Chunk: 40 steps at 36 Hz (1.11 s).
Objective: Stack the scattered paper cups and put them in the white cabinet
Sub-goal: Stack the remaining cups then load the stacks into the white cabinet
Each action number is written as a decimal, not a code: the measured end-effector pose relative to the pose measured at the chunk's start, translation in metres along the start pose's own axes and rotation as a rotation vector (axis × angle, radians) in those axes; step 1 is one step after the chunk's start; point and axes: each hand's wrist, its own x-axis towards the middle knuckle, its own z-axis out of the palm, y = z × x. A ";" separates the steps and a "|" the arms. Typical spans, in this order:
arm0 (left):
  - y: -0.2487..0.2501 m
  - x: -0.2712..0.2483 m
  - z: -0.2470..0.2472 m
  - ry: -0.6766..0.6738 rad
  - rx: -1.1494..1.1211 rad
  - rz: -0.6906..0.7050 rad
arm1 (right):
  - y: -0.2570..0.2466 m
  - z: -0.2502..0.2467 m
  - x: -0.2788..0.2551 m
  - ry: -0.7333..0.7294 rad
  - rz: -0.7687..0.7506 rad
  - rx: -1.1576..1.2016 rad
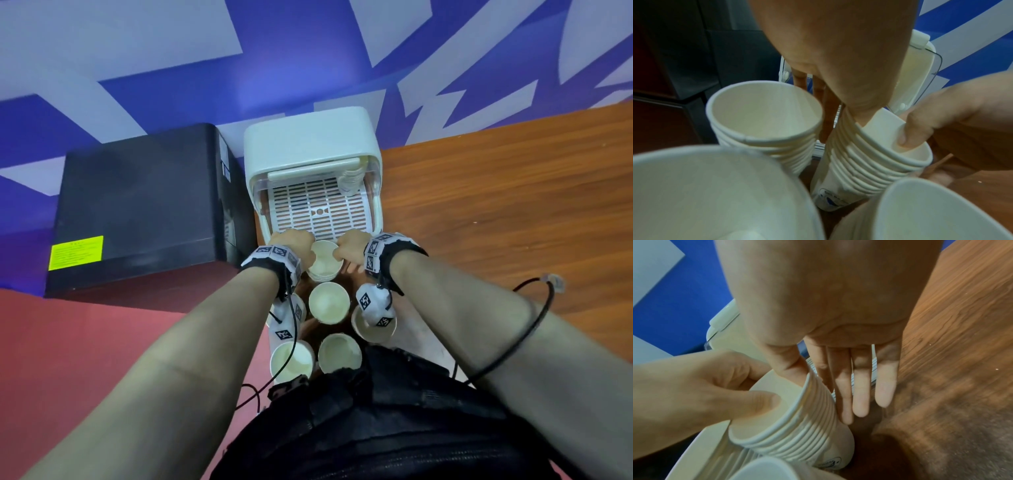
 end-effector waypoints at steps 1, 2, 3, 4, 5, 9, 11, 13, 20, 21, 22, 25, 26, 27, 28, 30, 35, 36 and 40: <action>0.001 -0.002 -0.002 -0.005 -0.011 -0.003 | -0.001 0.000 -0.002 0.001 0.009 -0.002; 0.002 -0.005 -0.004 0.000 -0.022 -0.006 | -0.002 -0.001 -0.005 0.015 0.009 0.008; 0.002 -0.007 -0.005 0.016 -0.035 -0.009 | -0.003 -0.002 -0.009 0.027 0.001 0.023; 0.003 -0.010 -0.006 0.040 -0.051 -0.009 | -0.002 -0.003 -0.013 0.041 -0.006 0.031; 0.003 -0.012 -0.007 0.064 -0.069 -0.010 | -0.002 -0.004 -0.017 0.050 -0.013 0.037; 0.006 -0.025 -0.013 0.145 -0.156 -0.030 | 0.000 -0.010 -0.034 0.082 -0.043 0.108; 0.007 -0.029 -0.018 0.182 -0.219 -0.049 | 0.001 -0.016 -0.039 0.094 -0.069 0.147; 0.008 -0.034 -0.023 0.222 -0.275 -0.064 | 0.001 -0.023 -0.045 0.135 -0.086 0.207; 0.011 -0.039 -0.041 0.368 -0.452 -0.119 | -0.005 -0.041 -0.058 0.317 -0.162 0.221; 0.011 -0.038 -0.043 0.376 -0.475 -0.128 | -0.004 -0.043 -0.057 0.334 -0.183 0.230; 0.011 -0.038 -0.044 0.383 -0.499 -0.139 | -0.004 -0.045 -0.057 0.351 -0.201 0.245; 0.012 -0.034 -0.046 0.380 -0.587 -0.166 | -0.001 -0.048 -0.051 0.383 -0.236 0.298; 0.012 -0.032 -0.045 0.368 -0.629 -0.174 | -0.001 -0.049 -0.049 0.388 -0.239 0.312; 0.012 -0.029 -0.045 0.354 -0.673 -0.182 | -0.001 -0.048 -0.046 0.392 -0.242 0.329; 0.011 -0.025 -0.043 0.331 -0.719 -0.192 | -0.001 -0.048 -0.043 0.395 -0.240 0.344; 0.009 -0.017 -0.039 0.286 -0.814 -0.210 | 0.000 -0.049 -0.037 0.393 -0.233 0.382; 0.008 0.001 -0.031 0.224 -1.101 -0.286 | 0.003 -0.051 -0.019 0.370 -0.221 0.461; 0.008 0.005 -0.030 0.222 -1.146 -0.305 | 0.003 -0.051 -0.015 0.373 -0.214 0.475; 0.005 0.021 -0.029 0.194 -1.294 -0.355 | -0.001 -0.054 0.003 0.352 -0.180 0.580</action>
